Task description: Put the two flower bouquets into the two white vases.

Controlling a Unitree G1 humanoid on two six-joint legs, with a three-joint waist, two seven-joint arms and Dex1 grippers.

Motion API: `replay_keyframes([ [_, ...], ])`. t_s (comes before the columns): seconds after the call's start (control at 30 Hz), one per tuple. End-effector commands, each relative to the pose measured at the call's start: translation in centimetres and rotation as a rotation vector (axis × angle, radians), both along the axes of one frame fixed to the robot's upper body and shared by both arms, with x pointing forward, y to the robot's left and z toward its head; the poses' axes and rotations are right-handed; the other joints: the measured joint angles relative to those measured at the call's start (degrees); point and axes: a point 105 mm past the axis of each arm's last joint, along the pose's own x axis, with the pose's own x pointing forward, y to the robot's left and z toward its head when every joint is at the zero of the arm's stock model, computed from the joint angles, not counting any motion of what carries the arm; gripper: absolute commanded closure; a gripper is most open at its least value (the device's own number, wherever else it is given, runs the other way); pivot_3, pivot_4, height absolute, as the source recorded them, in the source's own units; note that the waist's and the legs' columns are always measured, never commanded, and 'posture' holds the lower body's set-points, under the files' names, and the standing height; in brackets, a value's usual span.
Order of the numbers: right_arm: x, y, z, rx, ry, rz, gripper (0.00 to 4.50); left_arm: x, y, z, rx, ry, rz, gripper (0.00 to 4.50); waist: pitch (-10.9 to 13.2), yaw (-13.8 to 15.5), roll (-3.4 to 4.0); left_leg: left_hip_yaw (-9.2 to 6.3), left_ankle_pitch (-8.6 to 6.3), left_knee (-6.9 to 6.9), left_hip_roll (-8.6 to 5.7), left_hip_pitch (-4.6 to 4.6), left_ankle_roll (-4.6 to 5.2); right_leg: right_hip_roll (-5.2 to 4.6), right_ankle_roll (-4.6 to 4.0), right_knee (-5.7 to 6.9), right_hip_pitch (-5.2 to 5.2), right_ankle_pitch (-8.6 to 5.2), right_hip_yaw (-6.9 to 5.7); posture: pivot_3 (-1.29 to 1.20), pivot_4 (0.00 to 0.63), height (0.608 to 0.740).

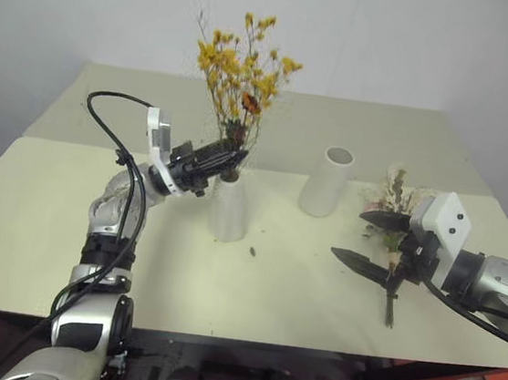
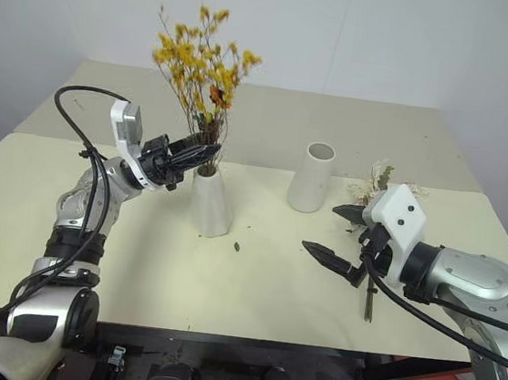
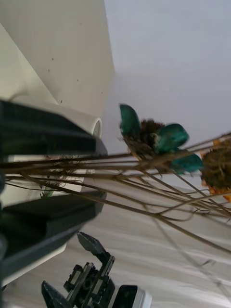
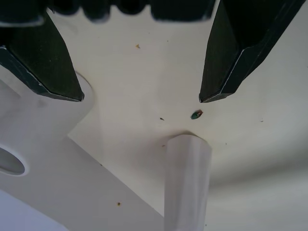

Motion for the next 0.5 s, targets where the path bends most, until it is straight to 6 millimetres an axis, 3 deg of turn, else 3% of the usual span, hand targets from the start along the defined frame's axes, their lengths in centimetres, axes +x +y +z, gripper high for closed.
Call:
replay_keyframes([
  [0.03,-0.1,-0.2,1.0,-0.002,-0.058,0.001,0.00,-1.2,0.3,1.1,0.045,-0.075,-0.021,1.71,0.0,0.0,0.00,0.00,0.00,0.00,0.00,0.01,0.00,0.00,0.00,0.00,0.00,0.00,0.00,0.00,0.150,0.740],
  [0.2,0.1,-0.1,0.9,0.000,-0.059,0.002,0.00,-1.5,1.6,0.8,0.093,-0.046,0.018,0.12,0.0,0.0,0.00,0.00,0.00,0.01,0.00,0.01,0.00,-0.01,0.00,0.01,0.00,0.00,0.00,0.00,0.150,0.740],
  [0.5,0.3,-0.1,0.8,-0.004,-0.064,0.001,0.00,-3.3,3.7,-0.1,0.323,-0.066,0.051,0.05,0.0,0.0,0.00,0.00,0.00,0.00,0.02,0.01,0.00,0.00,0.01,0.01,0.00,-0.01,0.00,0.00,0.150,0.740],
])
